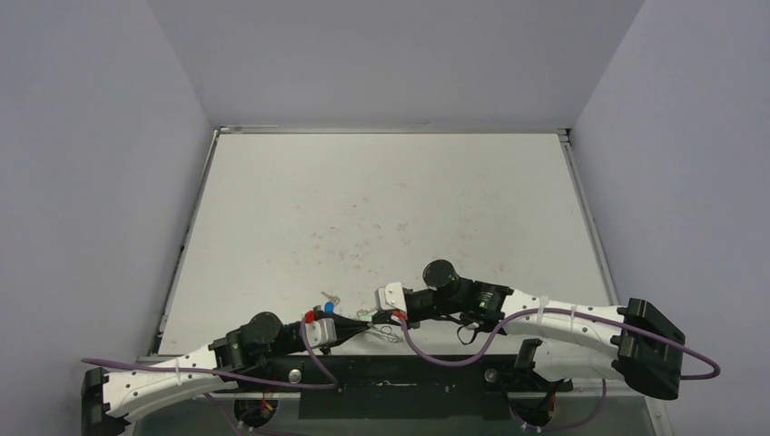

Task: Put the keys on the keyring

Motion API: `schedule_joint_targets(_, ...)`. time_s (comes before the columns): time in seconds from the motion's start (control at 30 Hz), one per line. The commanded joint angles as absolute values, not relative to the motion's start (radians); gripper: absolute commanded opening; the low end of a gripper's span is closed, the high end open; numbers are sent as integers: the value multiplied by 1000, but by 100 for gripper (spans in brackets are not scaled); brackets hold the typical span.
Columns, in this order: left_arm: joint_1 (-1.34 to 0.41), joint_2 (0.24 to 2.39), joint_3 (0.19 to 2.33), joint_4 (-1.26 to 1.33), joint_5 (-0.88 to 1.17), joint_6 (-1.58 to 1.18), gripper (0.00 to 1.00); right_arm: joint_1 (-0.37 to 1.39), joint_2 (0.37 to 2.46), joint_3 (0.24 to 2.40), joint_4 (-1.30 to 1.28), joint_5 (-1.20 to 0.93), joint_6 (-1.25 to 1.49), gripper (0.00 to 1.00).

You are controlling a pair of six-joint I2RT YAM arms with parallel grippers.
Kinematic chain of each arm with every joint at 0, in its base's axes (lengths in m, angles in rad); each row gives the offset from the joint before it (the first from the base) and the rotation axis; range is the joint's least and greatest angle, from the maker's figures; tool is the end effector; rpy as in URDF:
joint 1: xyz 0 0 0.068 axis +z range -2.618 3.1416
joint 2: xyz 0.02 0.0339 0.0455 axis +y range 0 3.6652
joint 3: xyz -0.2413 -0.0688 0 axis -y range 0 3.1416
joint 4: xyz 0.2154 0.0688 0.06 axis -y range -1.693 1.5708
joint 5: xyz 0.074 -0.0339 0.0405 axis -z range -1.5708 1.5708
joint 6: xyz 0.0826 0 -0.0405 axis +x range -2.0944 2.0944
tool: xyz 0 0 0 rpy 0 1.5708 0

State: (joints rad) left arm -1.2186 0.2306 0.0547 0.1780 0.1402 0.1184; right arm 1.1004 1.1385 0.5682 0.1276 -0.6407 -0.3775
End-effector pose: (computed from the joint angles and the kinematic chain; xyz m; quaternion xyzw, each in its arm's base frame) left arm 0.0456 -0.1574 0.1904 0.4756 0.5222 -0.4113 0.5761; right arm 0.0735 0.2535 0.2067 -0.6647 0.4795 0.4284 0.3805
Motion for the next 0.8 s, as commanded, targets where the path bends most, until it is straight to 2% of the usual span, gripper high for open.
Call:
schedule_joint_targets(0.0, -1221, 224, 77, 243, 158, 129, 0, 1109, 1172, 579, 143, -653, -373, 0)
schedule_joint_targets(0.33, -1221, 221, 85, 247, 155, 134, 0, 1114, 1176, 538, 216, -604, -337, 0)
schedule_joint_targets(0.53, -1221, 218, 86, 249, 149, 142, 0, 1114, 1164, 492, 297, -582, -283, 4)
schedule_joint_targets(0.77, -1221, 211, 86, 242, 148, 142, 0, 1115, 1121, 426, 413, -549, -219, 23)
